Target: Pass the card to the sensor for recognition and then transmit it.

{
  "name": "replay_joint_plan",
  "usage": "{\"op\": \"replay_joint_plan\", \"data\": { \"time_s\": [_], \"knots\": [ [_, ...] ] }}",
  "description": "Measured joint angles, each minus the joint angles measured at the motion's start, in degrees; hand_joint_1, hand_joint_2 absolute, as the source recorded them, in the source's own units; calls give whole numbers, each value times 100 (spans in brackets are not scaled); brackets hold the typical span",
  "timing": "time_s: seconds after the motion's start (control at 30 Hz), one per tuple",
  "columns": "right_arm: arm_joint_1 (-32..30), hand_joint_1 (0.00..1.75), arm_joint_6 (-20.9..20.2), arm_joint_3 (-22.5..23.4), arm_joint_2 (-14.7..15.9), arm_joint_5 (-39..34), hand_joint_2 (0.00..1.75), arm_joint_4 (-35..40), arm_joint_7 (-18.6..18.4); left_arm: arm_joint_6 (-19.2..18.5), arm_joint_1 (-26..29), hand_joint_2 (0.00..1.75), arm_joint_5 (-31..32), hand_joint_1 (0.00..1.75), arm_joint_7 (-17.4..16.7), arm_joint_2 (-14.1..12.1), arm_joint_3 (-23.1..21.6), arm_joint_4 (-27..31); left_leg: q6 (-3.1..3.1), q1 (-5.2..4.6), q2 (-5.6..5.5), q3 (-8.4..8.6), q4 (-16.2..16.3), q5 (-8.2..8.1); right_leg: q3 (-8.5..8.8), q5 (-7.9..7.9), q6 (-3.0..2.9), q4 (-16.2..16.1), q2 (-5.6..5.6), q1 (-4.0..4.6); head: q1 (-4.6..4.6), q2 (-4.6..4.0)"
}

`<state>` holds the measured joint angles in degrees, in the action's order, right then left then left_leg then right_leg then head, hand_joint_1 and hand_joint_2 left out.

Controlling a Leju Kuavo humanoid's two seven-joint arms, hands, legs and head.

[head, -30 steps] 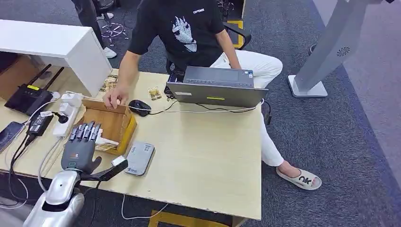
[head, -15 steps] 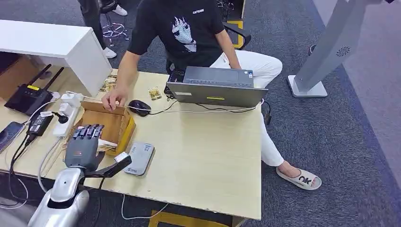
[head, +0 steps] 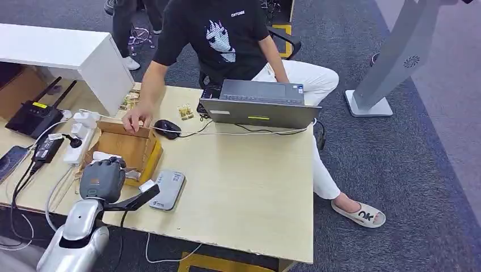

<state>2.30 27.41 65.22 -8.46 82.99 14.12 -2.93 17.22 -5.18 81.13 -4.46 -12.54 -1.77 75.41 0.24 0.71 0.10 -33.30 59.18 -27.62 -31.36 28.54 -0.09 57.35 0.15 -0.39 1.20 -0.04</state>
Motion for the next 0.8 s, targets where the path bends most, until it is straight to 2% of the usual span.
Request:
{"op": "replay_joint_plan", "data": {
  "time_s": [0.3, 0.43, 0.8],
  "knots": [
    [3, 0, -122, 0, 0, 26, 175, -2, 15, -44, -2, 175, -22, 168, 33, -7, 0, -39, 0, 0, 0, 0, 0, 0, 0, 0, 0, 0, 0, 0, 0, 0],
    [4, 0, -129, 0, 0, 26, 175, -2, 13, -41, -3, 175, -22, 175, 33, -9, 0, -39, 0, 0, 0, 0, 0, 0, 0, 0, 0, 0, 0, 0, 0, 0],
    [3, 0, -81, 0, 2, 68, 175, -2, 31, 197, -201, 175, -243, 175, -33, -125, 31, 50, 0, 1, -1, 0, 0, 4, 1, -1, -1, 0, -1, 0, 2, 0]
  ]
}}
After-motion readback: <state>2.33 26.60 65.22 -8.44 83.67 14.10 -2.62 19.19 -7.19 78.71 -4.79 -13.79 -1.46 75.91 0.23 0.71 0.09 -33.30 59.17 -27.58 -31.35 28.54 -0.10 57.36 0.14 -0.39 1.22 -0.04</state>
